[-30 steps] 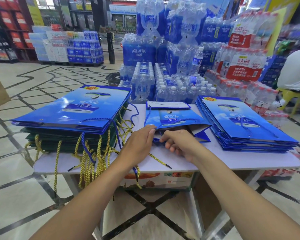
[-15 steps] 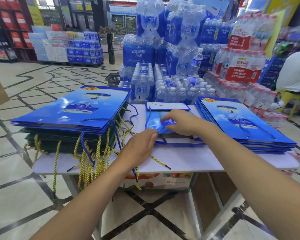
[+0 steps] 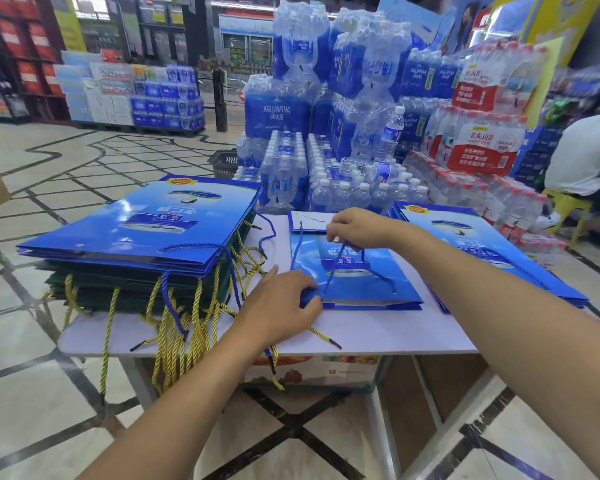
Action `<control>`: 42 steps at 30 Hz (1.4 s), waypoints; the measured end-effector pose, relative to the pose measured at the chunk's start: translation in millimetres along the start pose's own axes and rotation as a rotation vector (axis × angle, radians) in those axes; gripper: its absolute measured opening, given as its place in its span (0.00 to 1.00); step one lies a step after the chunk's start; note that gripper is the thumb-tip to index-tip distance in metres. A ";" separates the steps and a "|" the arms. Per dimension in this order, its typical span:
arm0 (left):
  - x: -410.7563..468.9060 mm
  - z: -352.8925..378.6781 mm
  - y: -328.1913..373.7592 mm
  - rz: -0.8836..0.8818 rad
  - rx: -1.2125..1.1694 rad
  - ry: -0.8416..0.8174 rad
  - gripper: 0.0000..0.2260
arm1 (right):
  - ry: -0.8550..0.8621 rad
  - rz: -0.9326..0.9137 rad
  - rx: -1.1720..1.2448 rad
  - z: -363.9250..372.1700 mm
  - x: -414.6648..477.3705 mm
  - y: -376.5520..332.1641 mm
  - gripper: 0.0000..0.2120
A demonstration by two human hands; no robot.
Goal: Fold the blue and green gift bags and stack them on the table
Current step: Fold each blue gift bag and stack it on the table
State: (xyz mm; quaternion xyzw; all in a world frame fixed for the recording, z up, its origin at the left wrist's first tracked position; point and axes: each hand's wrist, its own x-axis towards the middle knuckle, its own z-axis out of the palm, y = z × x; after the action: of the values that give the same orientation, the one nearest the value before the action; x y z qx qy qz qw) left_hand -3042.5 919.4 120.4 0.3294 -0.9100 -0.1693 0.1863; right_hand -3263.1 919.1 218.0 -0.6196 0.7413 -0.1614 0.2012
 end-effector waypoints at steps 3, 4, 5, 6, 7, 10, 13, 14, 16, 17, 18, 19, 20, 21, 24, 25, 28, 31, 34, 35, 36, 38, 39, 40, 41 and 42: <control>-4.5 -8.1 8.4 -0.014 0.005 0.005 0.16 | -0.072 0.115 0.118 -7.4 1.2 8.2 0.25; -5.5 -8.5 9.1 0.014 0.027 -0.007 0.20 | -0.074 0.123 0.100 -7.3 2.2 10.0 0.26; -5.5 -8.1 8.6 0.070 0.057 -0.021 0.24 | -0.067 0.113 0.085 -5.9 5.0 12.0 0.27; -4.5 -7.4 7.0 0.131 0.091 -0.044 0.27 | -0.054 0.089 0.082 -4.0 7.6 13.0 0.26; -2.4 -5.7 4.7 0.178 0.118 -0.083 0.27 | -0.029 0.054 0.083 -1.0 11.4 13.9 0.26; 3.3 -0.1 -1.6 0.194 0.187 -0.219 0.24 | 0.144 -0.051 -0.087 11.8 23.5 18.5 0.25; 6.2 2.3 -3.2 0.197 0.212 -0.256 0.21 | 0.394 -0.118 -0.518 30.3 34.9 19.8 0.28; 6.7 2.4 -3.6 0.197 0.211 -0.260 0.21 | 0.445 -0.135 -0.573 35.8 38.6 19.7 0.28; 8.1 3.1 -5.4 0.198 0.206 -0.268 0.20 | 0.480 -0.143 -0.595 43.9 47.7 22.0 0.29; 8.7 3.5 -5.8 0.205 0.200 -0.271 0.20 | 0.482 -0.138 -0.588 47.0 51.6 24.1 0.29; 8.7 3.6 -5.8 0.213 0.193 -0.270 0.20 | 0.485 -0.133 -0.582 50.2 55.3 27.0 0.29; 9.1 4.2 -6.5 0.215 0.187 -0.267 0.20 | 0.491 -0.127 -0.575 53.7 58.5 29.8 0.29; 9.6 4.8 -6.9 0.214 0.181 -0.265 0.20 | 0.500 -0.122 -0.564 56.9 61.2 32.1 0.29; 10.2 5.6 -7.5 0.209 0.176 -0.265 0.20 | 0.510 -0.124 -0.548 60.2 64.5 34.1 0.29; 10.8 6.0 -7.6 0.199 0.173 -0.266 0.20 | 0.525 -0.149 -0.490 65.9 72.8 37.6 0.31; 11.0 6.2 -7.8 0.200 0.173 -0.265 0.20 | 0.521 -0.157 -0.466 66.4 75.0 39.1 0.31; 10.9 6.1 -7.8 0.204 0.174 -0.267 0.20 | 0.509 -0.167 -0.405 67.3 78.5 45.0 0.31; 11.4 6.3 -7.2 0.205 0.187 -0.264 0.20 | 0.515 -0.166 -0.367 70.1 78.7 48.1 0.31; 12.1 7.1 -7.5 0.198 0.193 -0.262 0.20 | 0.531 -0.162 -0.339 72.4 79.4 48.4 0.30; 12.4 7.7 -8.1 0.195 0.194 -0.262 0.20 | 0.537 -0.171 -0.335 72.5 79.4 48.5 0.30; 12.4 8.1 -8.4 0.195 0.197 -0.261 0.20 | 0.541 -0.185 -0.333 72.4 79.5 48.9 0.30; 12.5 8.2 -9.1 0.198 0.201 -0.259 0.20 | 0.541 -0.210 -0.334 71.6 79.5 50.5 0.30; 12.7 8.5 -9.4 0.200 0.202 -0.259 0.20 | 0.536 -0.215 -0.338 71.0 79.6 51.7 0.30; 12.8 8.6 -9.5 0.202 0.202 -0.259 0.20 | 0.531 -0.209 -0.344 70.1 79.6 53.1 0.30; 12.9 9.1 -10.0 0.203 0.202 -0.258 0.20 | 0.521 -0.195 -0.348 69.2 79.1 54.1 0.30; 12.5 9.4 -10.3 0.204 0.200 -0.255 0.19 | 0.507 -0.174 -0.344 67.7 78.4 55.3 0.30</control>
State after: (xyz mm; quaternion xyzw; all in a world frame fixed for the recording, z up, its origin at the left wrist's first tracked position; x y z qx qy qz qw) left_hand -3050.1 905.4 110.6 0.2284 -0.9672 -0.0986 0.0520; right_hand -3288.4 852.7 124.6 -0.6457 0.7284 -0.1998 -0.1123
